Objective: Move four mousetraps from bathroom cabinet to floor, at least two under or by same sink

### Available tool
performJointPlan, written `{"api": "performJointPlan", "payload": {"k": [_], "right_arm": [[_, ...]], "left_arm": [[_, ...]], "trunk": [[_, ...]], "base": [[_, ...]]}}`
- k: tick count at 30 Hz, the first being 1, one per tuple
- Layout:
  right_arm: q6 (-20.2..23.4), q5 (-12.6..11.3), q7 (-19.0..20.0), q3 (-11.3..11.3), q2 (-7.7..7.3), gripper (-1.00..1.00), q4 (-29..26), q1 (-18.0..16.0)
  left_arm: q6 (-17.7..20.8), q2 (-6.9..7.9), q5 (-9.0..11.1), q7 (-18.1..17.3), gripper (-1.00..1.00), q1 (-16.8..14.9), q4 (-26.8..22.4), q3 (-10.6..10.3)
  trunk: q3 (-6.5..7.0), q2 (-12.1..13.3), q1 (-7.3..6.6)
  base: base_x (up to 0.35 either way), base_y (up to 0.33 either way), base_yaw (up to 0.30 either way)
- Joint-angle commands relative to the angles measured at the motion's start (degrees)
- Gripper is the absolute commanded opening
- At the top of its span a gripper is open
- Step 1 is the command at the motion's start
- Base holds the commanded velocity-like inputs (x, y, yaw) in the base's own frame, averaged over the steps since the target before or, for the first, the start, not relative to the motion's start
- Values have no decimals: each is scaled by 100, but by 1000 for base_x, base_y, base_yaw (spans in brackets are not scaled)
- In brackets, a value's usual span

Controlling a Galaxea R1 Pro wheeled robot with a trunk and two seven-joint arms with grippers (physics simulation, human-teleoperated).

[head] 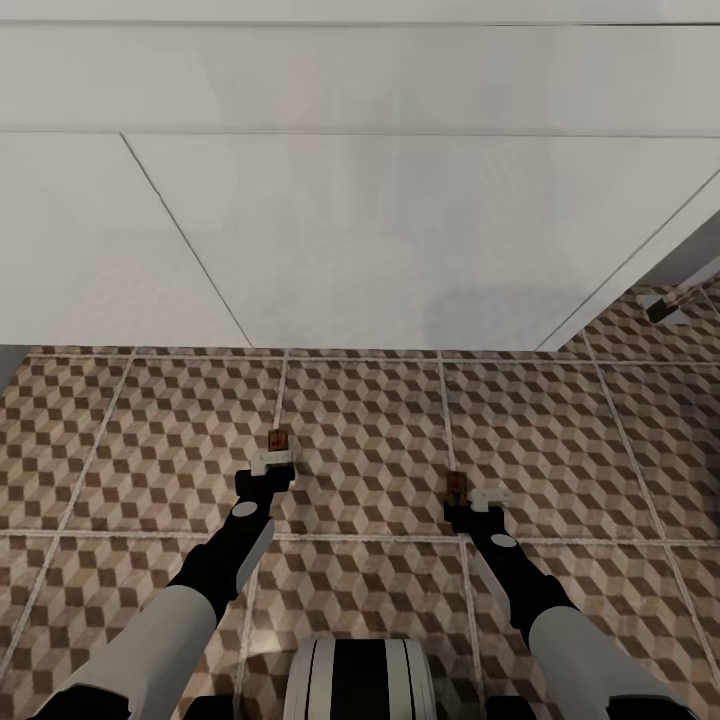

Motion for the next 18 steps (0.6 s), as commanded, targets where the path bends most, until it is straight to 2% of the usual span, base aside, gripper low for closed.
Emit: {"api": "performJointPlan", "payload": {"k": [1, 18], "right_arm": [[-1, -2, 0, -1, 2, -100, -1, -1], [-1, -3, 0, -1, 2, -100, -10, -1]], "left_arm": [[8, 4, 52, 43, -100, -2, -3, -35], [59, -17, 88, 40, -100, -2, 74, -22]], "trunk": [[-3, -1, -1], [-3, -1, -1]], "base": [[0, 0, 0], [0, 0, 0]]}}
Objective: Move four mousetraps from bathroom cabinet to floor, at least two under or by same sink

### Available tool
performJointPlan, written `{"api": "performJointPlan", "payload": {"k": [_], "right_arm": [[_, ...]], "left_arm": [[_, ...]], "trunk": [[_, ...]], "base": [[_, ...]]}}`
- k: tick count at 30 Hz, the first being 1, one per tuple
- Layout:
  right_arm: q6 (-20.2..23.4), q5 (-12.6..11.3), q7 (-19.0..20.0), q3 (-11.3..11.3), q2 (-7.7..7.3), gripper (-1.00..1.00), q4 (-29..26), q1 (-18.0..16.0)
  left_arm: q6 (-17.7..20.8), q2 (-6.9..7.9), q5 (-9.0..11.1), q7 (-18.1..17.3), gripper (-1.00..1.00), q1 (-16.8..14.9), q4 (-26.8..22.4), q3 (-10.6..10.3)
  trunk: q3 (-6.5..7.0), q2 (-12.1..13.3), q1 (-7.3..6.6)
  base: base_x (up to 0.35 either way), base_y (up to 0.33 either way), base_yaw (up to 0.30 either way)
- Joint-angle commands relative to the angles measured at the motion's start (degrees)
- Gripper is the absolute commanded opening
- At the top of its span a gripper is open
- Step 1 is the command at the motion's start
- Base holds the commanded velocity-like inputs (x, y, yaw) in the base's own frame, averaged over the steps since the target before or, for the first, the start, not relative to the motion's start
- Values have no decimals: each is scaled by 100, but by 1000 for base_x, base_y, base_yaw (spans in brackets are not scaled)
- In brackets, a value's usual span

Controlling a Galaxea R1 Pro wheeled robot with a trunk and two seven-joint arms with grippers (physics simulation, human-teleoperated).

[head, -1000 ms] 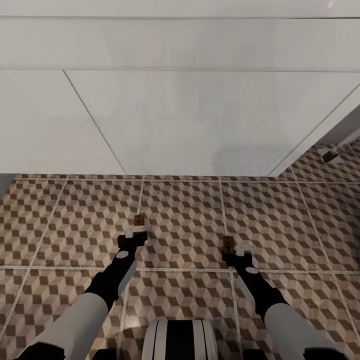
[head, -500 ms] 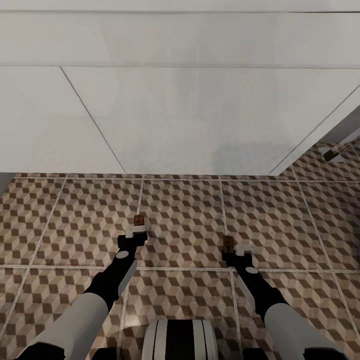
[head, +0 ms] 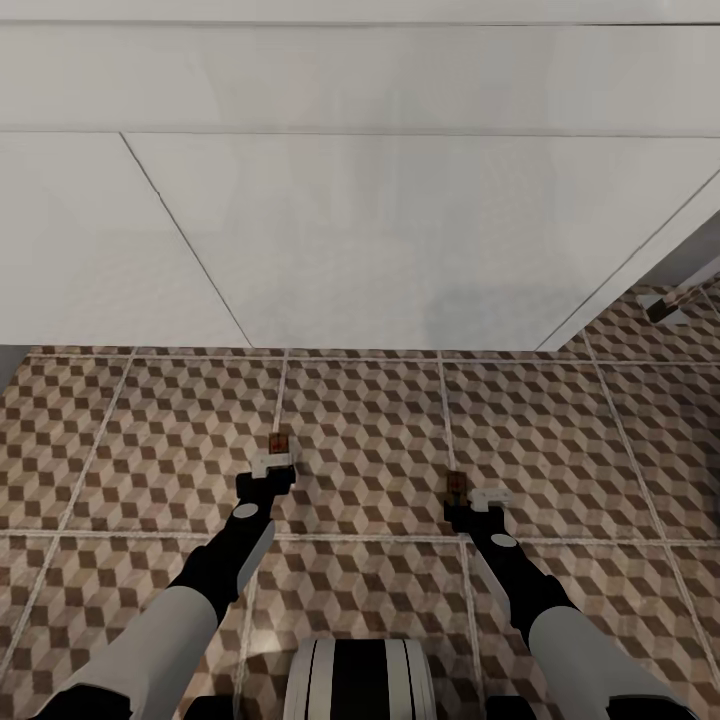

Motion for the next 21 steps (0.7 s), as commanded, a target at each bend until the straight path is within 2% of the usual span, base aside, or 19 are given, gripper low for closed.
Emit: {"api": "performJointPlan", "payload": {"k": [1, 11, 21], "right_arm": [[-1, -2, 0, -1, 2, -100, -1, -1], [-1, -1, 0, 0, 8, -100, -117, -1], [5, -1, 0, 15, 10, -100, -141, -1]], "left_arm": [[12, 2, 57, 45, -100, -2, -1, -39], [13, 4, 112, 51, -100, -2, 131, -19], [34, 49, 159, -77, -100, -2, 887, 56]], "trunk": [[-3, -1, -1], [-3, -1, -1], [-3, -1, -1]], "base": [[0, 0, 0], [0, 0, 0], [0, 0, 0]]}}
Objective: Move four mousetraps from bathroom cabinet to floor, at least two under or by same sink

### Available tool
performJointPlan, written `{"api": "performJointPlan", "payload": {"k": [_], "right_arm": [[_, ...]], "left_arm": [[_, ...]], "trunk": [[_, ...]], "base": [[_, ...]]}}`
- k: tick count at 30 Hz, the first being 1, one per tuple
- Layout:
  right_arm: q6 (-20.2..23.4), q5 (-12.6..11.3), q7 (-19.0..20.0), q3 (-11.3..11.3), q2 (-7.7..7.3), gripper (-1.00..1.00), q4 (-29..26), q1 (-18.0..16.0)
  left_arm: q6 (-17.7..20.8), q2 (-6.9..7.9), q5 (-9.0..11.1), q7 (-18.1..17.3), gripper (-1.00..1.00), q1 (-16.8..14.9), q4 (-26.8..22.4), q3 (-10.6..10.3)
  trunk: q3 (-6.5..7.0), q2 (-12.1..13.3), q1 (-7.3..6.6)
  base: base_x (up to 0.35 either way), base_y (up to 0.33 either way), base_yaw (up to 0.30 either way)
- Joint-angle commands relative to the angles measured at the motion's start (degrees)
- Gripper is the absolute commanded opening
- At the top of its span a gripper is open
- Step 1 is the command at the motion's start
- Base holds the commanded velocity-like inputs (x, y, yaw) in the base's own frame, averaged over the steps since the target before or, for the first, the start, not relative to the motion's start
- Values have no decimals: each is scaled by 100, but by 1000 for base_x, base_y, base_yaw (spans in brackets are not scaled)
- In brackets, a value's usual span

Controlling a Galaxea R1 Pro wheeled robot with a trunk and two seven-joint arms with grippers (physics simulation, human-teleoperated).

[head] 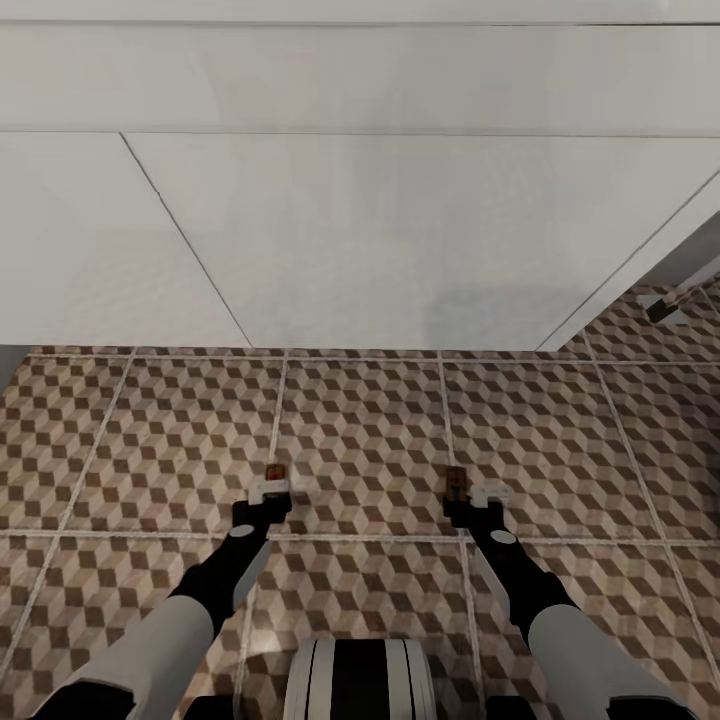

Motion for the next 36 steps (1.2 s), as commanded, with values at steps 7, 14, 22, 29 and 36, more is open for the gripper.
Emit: {"api": "performJointPlan", "payload": {"k": [7, 14, 22, 29, 36], "right_arm": [[1, 6, -1, 10, 2, -100, -2, -1], [2, 17, -1, 14, 2, -100, -2, -1], [2, 46, -1, 19, 9, -100, -2, -1], [3, 50, -1, 25, 10, -100, -2, -1], [19, 54, 2, 28, 50, -100, -11, -1]], "left_arm": [[-39, 97, 39, -183, -100, -2, 101, -44], [-99, 110, 32, -206, -100, -2, 34, -41], [-117, 109, 10, -183, -100, -2, 25, -42], [-121, 117, 14, -181, -100, -2, 24, -37], [-305, 118, 24, -181, -100, -2, 24, -33]], "trunk": [[-3, -1, -1], [-3, -1, -1], [-3, -1, -1], [-3, -1, -1], [-3, -1, -1]], "base": [[0, 0, 0], [0, 0, 0], [0, 0, 0], [45, 0, 0], [109, 0, 0]]}}
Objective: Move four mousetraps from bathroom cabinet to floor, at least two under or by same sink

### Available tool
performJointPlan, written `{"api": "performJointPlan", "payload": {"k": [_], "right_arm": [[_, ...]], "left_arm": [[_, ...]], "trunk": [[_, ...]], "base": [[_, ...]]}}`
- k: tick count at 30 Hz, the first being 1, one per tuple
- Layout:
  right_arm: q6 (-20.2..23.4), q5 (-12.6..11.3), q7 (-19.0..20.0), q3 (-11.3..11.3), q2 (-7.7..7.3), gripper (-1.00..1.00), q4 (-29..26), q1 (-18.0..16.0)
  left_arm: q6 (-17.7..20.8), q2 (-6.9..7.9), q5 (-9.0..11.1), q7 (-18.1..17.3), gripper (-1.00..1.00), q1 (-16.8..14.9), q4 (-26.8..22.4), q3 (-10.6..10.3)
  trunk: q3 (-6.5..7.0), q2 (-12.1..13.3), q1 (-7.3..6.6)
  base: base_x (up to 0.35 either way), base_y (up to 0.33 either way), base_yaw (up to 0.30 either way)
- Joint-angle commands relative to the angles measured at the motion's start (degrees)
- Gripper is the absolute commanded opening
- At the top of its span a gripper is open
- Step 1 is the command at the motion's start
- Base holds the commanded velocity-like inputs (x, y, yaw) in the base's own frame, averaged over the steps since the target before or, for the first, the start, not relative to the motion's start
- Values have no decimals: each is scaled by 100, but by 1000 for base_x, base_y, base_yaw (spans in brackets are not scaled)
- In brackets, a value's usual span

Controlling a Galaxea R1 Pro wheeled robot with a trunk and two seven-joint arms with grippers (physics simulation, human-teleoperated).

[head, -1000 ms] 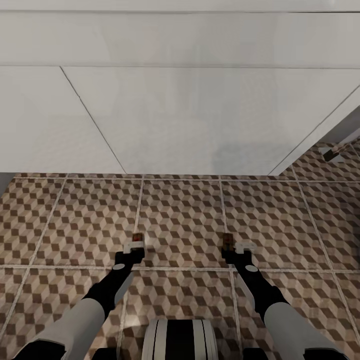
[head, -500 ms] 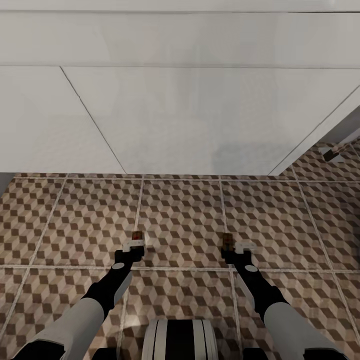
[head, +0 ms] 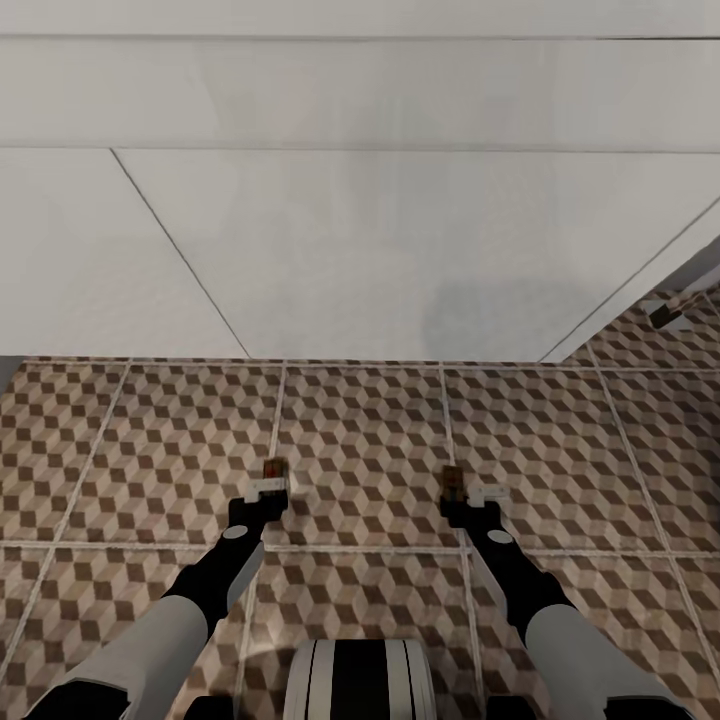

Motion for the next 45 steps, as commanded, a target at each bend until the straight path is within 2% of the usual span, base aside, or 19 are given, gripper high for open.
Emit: {"api": "performJointPlan", "payload": {"k": [1, 45], "right_arm": [[13, 4, -1, 3, 6, -100, -7, -1], [56, 9, 0, 4, 23, -100, -177, -1]], "left_arm": [[-48, 5, 54, 42, -100, -3, 3, -45], [-104, -5, 69, 62, -100, -3, 2, -42]], "trunk": [[-3, -1, 0], [-3, -1, 0]], "base": [[29, 0, 0], [2, 0, 0]]}}
